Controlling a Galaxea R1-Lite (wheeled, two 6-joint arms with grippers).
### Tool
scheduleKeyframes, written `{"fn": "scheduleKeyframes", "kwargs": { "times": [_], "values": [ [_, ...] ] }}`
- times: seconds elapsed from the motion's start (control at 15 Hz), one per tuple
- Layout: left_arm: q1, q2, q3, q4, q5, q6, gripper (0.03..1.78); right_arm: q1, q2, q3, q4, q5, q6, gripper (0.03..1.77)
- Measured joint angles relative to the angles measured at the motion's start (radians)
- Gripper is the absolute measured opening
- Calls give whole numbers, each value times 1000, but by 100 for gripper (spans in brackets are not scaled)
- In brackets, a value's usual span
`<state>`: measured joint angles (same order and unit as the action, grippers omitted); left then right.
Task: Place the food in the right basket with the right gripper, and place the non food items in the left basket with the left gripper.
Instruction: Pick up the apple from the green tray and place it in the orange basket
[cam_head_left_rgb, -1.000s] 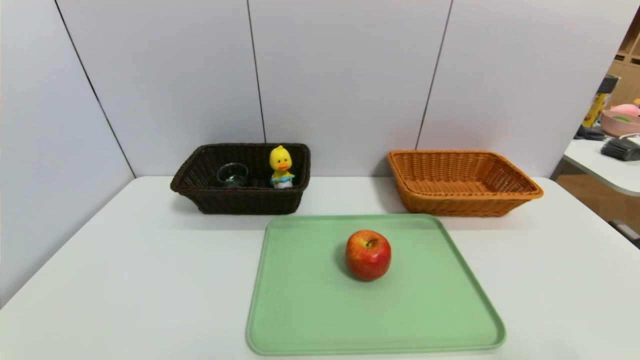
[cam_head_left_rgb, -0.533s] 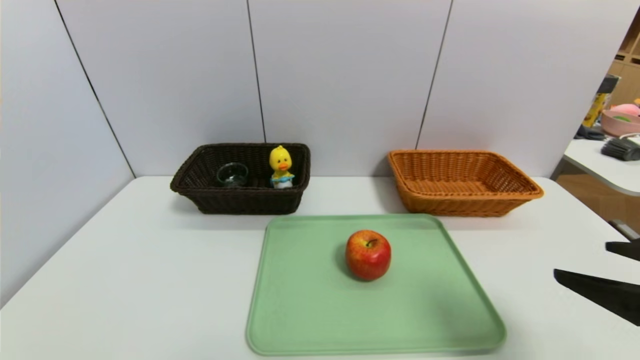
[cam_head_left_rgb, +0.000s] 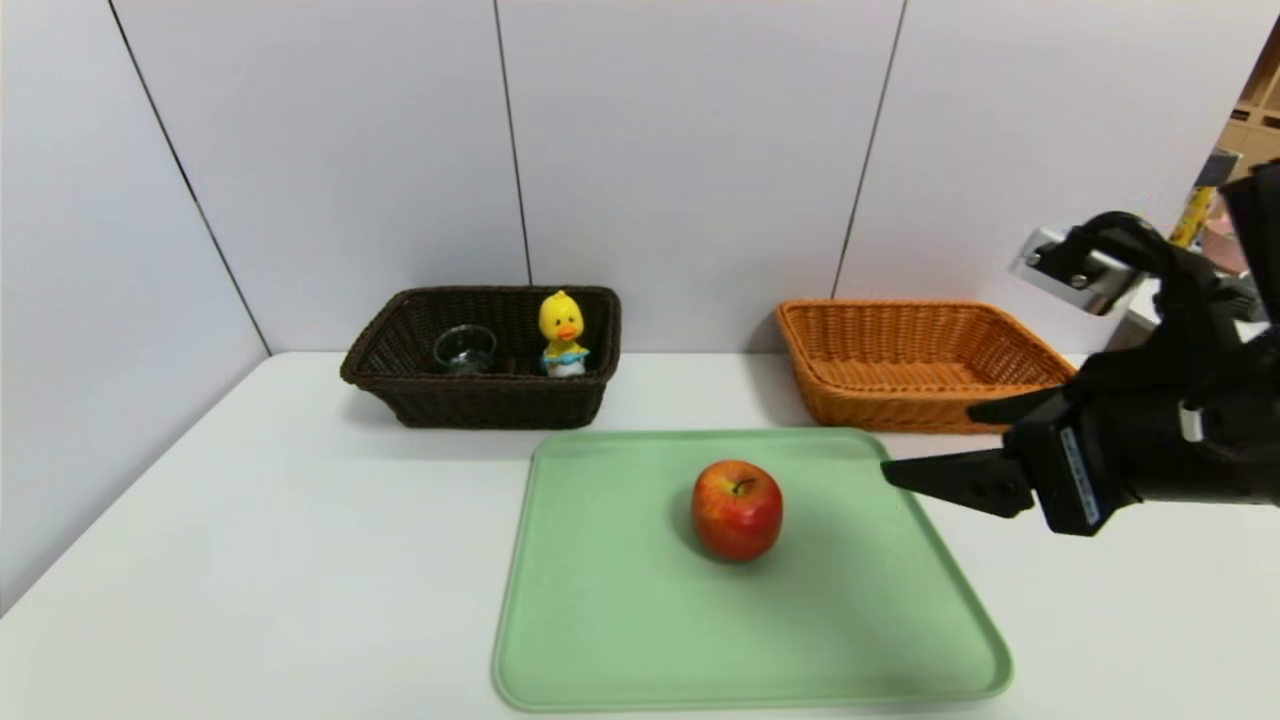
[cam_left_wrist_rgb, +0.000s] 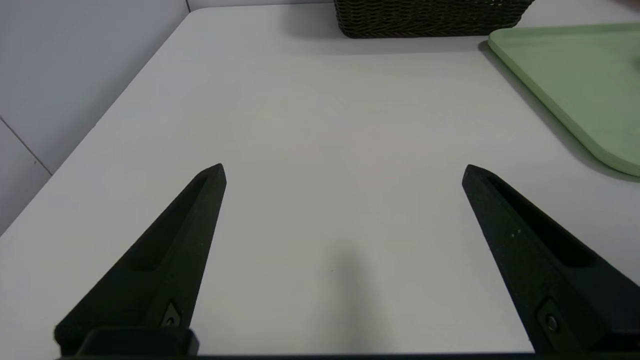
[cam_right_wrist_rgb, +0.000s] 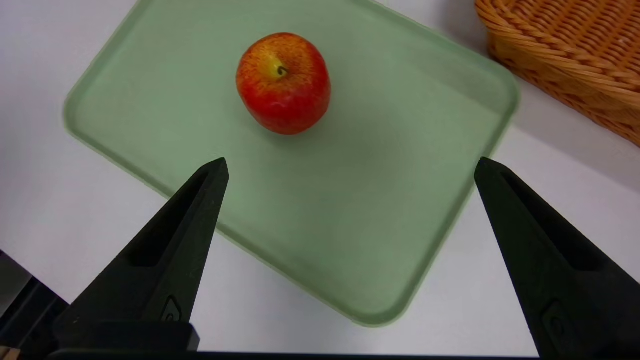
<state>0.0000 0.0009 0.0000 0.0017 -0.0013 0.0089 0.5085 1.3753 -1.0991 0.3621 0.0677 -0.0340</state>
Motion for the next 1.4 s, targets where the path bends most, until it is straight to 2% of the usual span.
{"fn": "scheduleKeyframes", "kwargs": {
  "times": [0.2, 0.4, 0.53, 1.0, 1.4],
  "values": [
    [0, 0, 0, 0, 0, 0, 169, 44, 119, -133, 78, 1, 7, 170],
    [0, 0, 0, 0, 0, 0, 169, 99, 217, -251, 161, 3, 70, 170],
    [0, 0, 0, 0, 0, 0, 169, 127, 276, -296, 170, 1, 78, 170],
    [0, 1, 0, 0, 0, 0, 169, 153, 461, -330, 170, -14, 78, 170],
    [0, 1, 0, 0, 0, 0, 169, 153, 543, -373, 172, -61, 83, 170]
  ]
}}
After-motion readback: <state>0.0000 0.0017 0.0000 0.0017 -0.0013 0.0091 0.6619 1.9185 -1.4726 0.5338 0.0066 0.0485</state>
